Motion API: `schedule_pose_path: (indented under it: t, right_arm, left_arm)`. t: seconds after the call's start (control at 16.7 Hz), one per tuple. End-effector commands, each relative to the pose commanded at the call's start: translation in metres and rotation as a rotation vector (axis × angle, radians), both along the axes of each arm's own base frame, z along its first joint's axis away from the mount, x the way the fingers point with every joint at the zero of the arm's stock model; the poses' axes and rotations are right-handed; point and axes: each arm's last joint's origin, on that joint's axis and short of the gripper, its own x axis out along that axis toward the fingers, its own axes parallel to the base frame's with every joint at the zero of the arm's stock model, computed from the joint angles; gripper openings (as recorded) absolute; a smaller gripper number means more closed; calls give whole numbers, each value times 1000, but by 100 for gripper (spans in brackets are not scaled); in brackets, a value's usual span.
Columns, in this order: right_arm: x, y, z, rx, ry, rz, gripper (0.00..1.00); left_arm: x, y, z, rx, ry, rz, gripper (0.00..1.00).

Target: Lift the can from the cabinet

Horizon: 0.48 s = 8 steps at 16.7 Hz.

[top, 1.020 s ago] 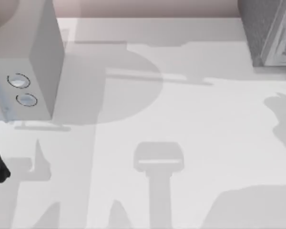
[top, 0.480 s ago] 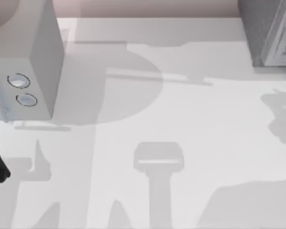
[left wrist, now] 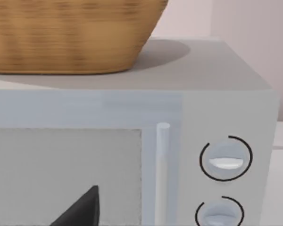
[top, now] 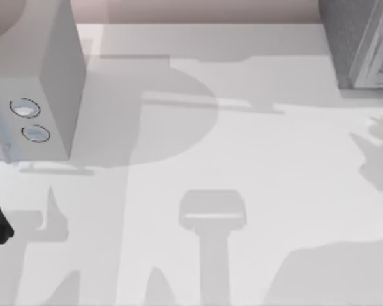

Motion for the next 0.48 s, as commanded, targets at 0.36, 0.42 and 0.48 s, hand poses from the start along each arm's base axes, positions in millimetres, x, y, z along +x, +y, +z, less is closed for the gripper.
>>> schedule_pose_path:
  t: [0.36,0.42,0.48]
  right_arm:
    - [0,0,0,0,0,0,100]
    - [0,0,0,0,0,0,100]
    - [0,0,0,0,0,0,100]
  left_arm:
    - [0,0,0,0,0,0,100]
    - [0,0,0,0,0,0,100]
    - [0,0,0,0,0,0,100]
